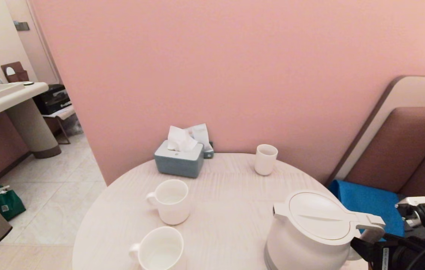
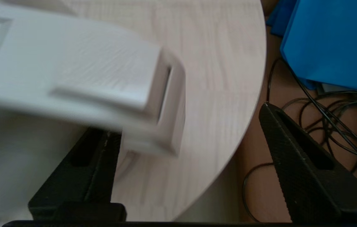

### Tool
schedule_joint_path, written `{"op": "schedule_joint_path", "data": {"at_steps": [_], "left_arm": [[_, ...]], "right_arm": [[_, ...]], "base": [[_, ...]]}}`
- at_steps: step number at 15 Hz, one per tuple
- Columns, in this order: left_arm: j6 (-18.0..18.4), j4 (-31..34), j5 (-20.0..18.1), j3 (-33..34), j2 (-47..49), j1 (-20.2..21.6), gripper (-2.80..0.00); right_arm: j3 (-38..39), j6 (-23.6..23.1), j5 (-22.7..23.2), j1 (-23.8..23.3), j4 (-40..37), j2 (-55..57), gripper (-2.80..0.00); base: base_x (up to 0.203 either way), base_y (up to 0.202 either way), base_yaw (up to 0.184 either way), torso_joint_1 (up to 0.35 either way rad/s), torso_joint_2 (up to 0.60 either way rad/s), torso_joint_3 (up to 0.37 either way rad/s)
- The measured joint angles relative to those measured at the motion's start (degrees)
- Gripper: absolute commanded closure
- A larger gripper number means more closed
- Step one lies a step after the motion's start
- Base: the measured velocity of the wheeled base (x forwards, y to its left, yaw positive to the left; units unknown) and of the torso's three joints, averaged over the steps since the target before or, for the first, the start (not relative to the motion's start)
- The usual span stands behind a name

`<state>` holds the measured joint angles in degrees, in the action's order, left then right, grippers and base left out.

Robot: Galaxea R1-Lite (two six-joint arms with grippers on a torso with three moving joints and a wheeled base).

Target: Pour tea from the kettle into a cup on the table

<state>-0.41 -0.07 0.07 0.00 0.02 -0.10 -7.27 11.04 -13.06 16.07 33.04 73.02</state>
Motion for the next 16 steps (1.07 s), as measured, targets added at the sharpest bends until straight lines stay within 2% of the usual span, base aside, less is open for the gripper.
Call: {"op": "schedule_joint_path", "data": {"at_steps": [11, 13, 16], "left_arm": [[0.0, 0.0, 0.0, 0.0, 0.0, 0.0, 0.00], [0.0, 0.0, 0.0, 0.0, 0.0, 0.0, 0.00], [0.0, 0.0, 0.0, 0.0, 0.0, 0.0, 0.00]], "right_arm": [[-1.1, -1.3, -0.2, 0.0, -28.3, -29.3, -2.80], [-1.8, -1.8, -1.3, -0.1, -32.6, -36.7, -2.80], [-3.2, -5.3, -5.3, -0.3, -37.8, -47.9, -2.80]], "base": [[0.000, 0.000, 0.000, 0.000, 0.00, 0.000], [0.000, 0.000, 0.000, 0.000, 0.00, 0.000], [0.000, 0.000, 0.000, 0.000, 0.00, 0.000]]}}
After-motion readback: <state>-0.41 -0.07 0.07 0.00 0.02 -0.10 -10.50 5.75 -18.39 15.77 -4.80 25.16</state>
